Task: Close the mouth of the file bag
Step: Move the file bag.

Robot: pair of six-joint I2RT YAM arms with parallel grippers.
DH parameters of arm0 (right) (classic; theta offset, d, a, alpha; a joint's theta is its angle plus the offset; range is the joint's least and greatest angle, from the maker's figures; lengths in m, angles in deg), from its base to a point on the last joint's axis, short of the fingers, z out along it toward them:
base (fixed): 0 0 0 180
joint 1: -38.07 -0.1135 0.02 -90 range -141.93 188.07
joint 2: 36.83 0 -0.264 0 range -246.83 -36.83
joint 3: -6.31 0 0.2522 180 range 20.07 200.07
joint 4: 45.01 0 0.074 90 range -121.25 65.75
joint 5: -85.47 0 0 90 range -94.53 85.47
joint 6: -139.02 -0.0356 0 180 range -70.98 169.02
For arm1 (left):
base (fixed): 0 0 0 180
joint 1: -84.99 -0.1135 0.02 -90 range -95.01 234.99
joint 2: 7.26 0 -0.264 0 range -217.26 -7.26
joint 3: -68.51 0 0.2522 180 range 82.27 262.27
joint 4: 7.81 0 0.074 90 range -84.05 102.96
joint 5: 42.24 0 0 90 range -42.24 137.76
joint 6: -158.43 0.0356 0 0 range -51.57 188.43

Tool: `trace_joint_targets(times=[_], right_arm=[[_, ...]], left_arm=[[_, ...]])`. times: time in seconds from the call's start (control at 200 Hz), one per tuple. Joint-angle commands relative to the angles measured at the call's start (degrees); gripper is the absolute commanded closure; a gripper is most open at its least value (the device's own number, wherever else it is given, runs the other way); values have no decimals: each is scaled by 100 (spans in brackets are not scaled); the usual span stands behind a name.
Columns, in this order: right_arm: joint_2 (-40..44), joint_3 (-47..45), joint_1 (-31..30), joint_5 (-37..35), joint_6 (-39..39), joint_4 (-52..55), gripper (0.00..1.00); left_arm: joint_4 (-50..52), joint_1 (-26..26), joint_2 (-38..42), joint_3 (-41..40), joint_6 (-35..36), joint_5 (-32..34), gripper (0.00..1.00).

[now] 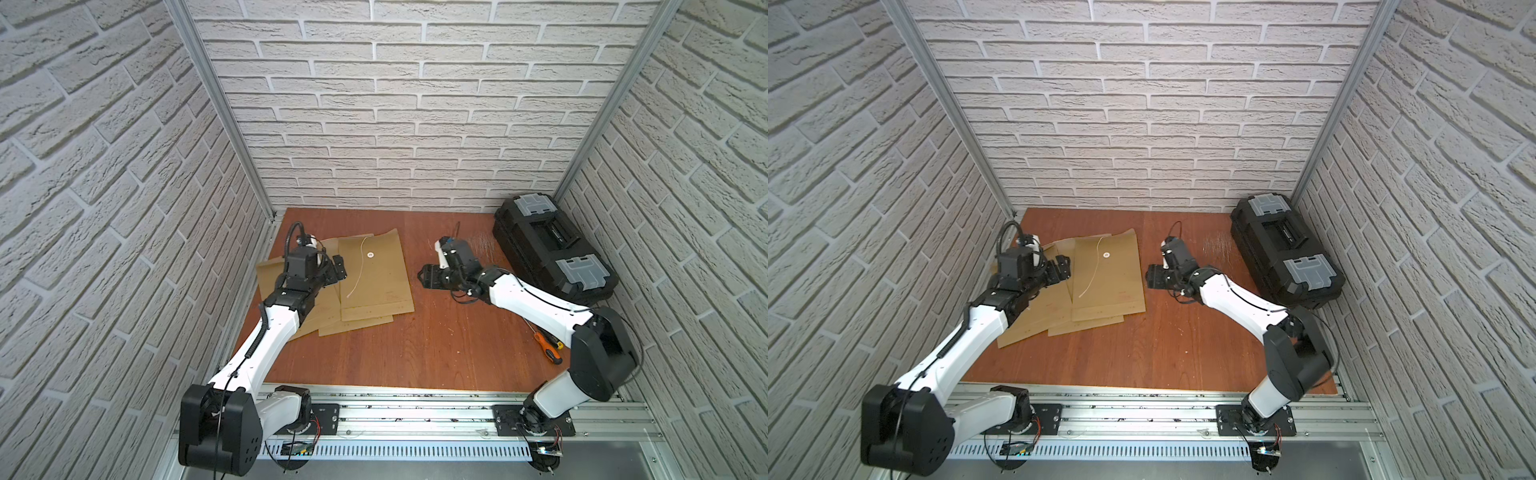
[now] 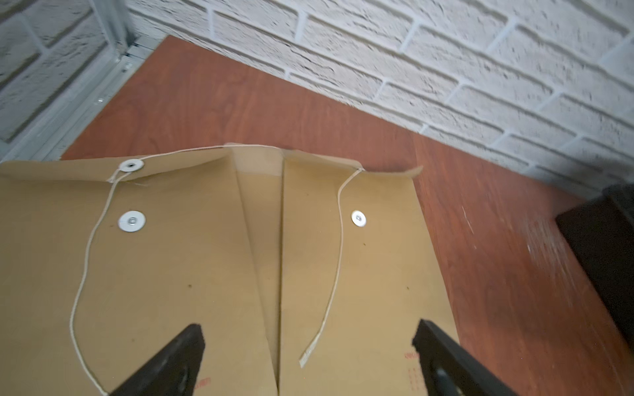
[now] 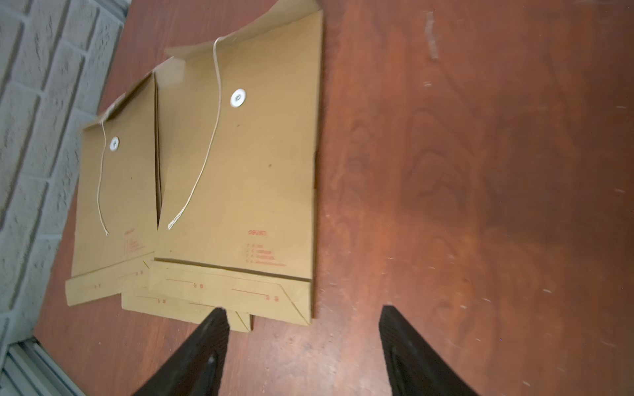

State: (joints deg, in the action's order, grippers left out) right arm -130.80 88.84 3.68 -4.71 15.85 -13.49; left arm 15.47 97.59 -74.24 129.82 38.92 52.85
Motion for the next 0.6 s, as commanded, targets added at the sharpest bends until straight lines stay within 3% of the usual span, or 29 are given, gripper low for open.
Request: trace_joint_targets(times=[0.0,0.325,0.595], right_arm=[[-638,676,-585,-619,-70,137,30],[-2676,2277,-1165,-270,-646,356,35],[-3142,2373,-1157,-78,-796,637,36]], left_arm=[[390,304,-225,247,24,835,3],[857,557,-302,606,-54,1439,4],[579,586,-104,379,-62,1578,3]])
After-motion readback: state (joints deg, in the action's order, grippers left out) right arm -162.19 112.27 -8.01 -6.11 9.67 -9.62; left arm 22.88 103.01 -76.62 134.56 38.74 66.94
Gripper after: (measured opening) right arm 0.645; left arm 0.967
